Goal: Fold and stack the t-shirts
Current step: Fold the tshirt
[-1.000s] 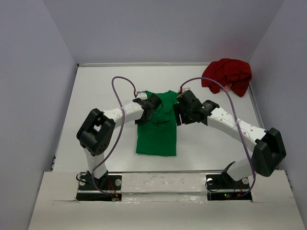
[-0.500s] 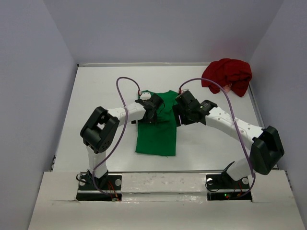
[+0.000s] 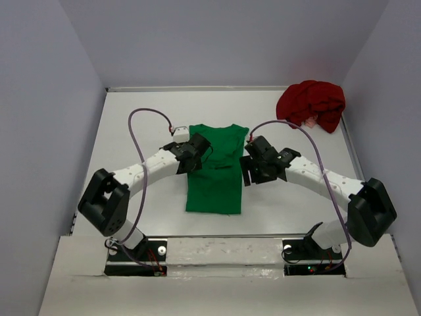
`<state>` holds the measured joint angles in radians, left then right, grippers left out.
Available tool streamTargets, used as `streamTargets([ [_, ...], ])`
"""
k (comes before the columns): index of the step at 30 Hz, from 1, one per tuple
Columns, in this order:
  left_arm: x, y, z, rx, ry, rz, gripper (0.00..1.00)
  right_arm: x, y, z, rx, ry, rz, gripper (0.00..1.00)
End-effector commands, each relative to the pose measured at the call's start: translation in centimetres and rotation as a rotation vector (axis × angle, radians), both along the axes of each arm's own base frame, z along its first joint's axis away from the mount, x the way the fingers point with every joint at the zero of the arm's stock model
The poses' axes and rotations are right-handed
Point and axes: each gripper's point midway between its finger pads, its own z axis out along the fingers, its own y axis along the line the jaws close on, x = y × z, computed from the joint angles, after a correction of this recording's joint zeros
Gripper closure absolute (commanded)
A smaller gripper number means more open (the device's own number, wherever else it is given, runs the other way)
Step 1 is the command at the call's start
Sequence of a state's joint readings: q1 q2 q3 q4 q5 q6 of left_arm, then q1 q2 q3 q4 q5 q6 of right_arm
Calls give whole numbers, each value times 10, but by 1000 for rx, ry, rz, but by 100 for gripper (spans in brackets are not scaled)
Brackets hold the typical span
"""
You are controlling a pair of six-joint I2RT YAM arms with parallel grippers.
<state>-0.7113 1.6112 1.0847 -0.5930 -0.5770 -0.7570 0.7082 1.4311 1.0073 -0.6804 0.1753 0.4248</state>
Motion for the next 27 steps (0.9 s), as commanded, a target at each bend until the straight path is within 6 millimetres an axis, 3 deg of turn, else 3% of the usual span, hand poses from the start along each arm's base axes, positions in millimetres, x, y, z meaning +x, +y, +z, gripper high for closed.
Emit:
streamTargets([
  [1,-13,14,43,-85,-103,-7,1,-11,22,12,167,-10,15,29],
  [5,-24,1,62,-237,-121,-119,1,-16,20,4,166,4,23,30],
  [6,-29,-1,59,-261,-103,-150,1,-15,21,-2,153,17,33,38],
  [7,-28,-2,68,-291,-137,-163,2,-13,26,-1,162,20,45,49],
  [8,-31,-2,64,-297,-128,-177,4,-10,29,-1,162,18,48,68],
  [9,-29,0,65,-306,-132,-176,7,-6,31,-7,146,34,44,100],
  [13,-23,-13,70,-361,-142,-236,40,10,50,4,175,17,79,100],
  [14,-19,-18,74,-377,-149,-243,72,13,54,8,178,13,92,100],
  [15,-18,-24,75,-398,-146,-258,90,21,60,17,188,-12,110,100],
  [16,-15,-28,71,-402,-133,-265,100,23,62,14,174,1,114,100],
  [21,-10,-55,63,-466,-87,-345,100,37,81,34,181,-12,157,100],
  [27,-9,-73,43,-504,-31,-400,100,35,92,24,180,28,186,100],
])
